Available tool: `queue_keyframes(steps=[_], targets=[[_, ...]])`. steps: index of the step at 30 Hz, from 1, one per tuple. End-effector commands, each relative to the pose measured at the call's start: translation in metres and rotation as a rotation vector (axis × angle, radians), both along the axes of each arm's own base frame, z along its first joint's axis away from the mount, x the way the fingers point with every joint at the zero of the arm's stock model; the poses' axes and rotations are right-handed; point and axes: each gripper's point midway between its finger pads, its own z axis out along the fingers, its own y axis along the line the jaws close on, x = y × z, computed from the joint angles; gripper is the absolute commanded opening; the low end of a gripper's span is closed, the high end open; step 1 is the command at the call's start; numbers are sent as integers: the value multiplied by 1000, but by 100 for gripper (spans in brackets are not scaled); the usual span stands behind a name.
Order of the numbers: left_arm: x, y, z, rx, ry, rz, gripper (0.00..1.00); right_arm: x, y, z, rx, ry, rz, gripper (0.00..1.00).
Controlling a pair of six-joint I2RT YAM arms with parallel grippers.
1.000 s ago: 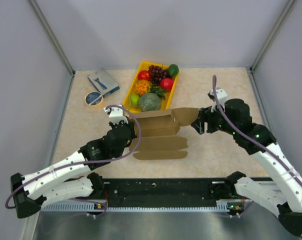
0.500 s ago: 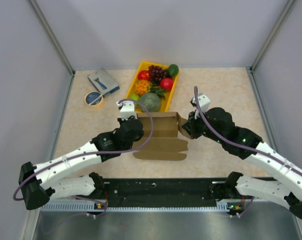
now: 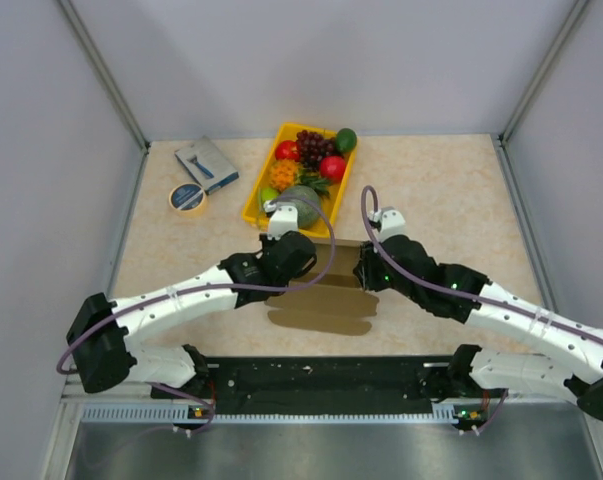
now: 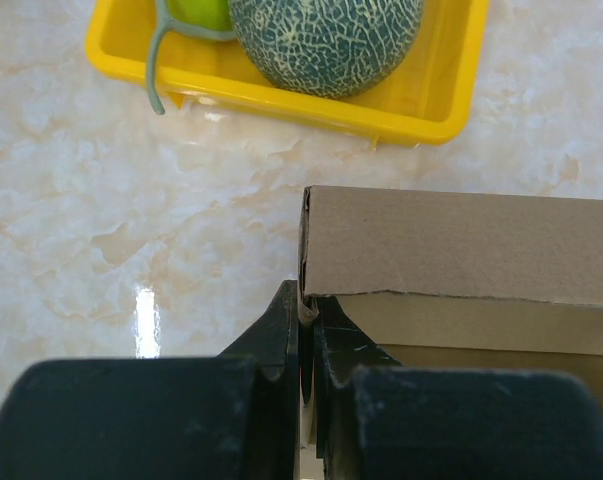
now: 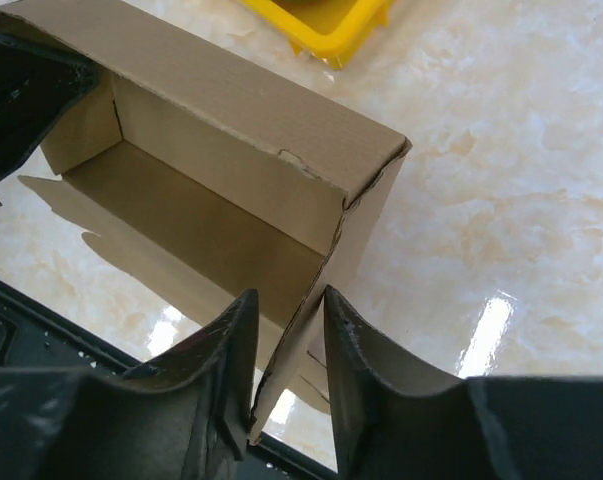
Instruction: Fold the paper box
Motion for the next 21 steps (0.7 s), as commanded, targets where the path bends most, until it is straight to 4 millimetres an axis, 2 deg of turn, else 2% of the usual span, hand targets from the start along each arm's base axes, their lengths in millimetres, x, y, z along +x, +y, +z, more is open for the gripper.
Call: queue_keyframes(steps=[1, 2, 3, 4, 6, 8, 11, 15, 18, 19, 20, 21], targets=[[4, -12, 4, -28, 15, -6, 0, -6, 12, 6, 55, -71, 97, 40], [2, -11, 1, -33, 18, -12, 0, -3, 16, 18, 107, -125, 117, 48], [3, -14, 3, -52, 6, -18, 0, -2, 17, 19, 122, -144, 135, 48], [3, -14, 2, -59, 2, -21, 0, -11, 22, 15, 138, -139, 211, 49], [0, -13, 1, -68, 4, -30, 0, -11, 20, 30, 193, -188, 212, 54], [-1, -14, 2, -90, -2, -38, 0, -7, 14, 24, 186, -210, 201, 61], [-3, -18, 4, -129, -14, -65, 0, -7, 12, 23, 202, -228, 244, 63], [-8, -19, 5, -160, -10, -84, 0, -9, 15, 36, 273, -283, 296, 65], [-11, -19, 10, -193, -21, -98, 0, -4, 12, 34, 283, -289, 283, 61], [-12, -19, 12, -206, -25, -103, 0, -2, 12, 31, 273, -286, 276, 57], [-14, -18, 15, -217, -33, -108, 0, -2, 13, 33, 282, -292, 284, 48], [-14, -18, 17, -227, -38, -112, 0, -8, 16, 33, 300, -284, 320, 46]])
